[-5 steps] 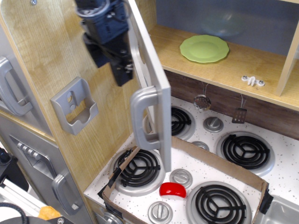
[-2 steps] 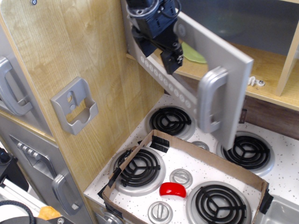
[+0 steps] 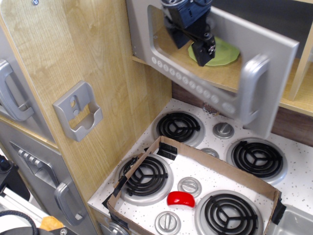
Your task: Close microwave
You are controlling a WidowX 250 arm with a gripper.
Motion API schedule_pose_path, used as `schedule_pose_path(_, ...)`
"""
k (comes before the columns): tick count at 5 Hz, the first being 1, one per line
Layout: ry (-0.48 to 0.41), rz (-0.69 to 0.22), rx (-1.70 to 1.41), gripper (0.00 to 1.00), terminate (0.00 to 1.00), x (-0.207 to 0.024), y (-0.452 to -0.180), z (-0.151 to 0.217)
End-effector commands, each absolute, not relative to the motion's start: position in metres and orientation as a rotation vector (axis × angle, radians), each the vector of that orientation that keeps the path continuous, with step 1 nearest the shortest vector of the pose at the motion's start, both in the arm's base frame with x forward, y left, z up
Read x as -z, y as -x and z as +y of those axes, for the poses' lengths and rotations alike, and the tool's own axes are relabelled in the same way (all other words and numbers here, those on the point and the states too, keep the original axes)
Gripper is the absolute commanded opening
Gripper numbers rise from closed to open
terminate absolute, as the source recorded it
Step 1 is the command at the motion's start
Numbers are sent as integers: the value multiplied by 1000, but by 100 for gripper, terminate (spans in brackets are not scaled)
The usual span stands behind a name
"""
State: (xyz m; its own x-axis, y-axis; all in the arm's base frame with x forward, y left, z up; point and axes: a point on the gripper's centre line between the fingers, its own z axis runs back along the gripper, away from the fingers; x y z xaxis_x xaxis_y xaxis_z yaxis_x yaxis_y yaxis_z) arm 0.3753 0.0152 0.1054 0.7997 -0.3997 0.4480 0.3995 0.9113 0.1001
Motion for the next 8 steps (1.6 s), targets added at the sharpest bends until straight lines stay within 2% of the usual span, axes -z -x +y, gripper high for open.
schedule_pose_path(1, -11, -615, 451, 100, 0, -144, -406, 9)
schedule_pose_path(3, -37, -630, 466, 100, 0, -154, -417, 9)
schedule_pose_path(8, -38, -628, 436, 100, 0, -156, -414, 6)
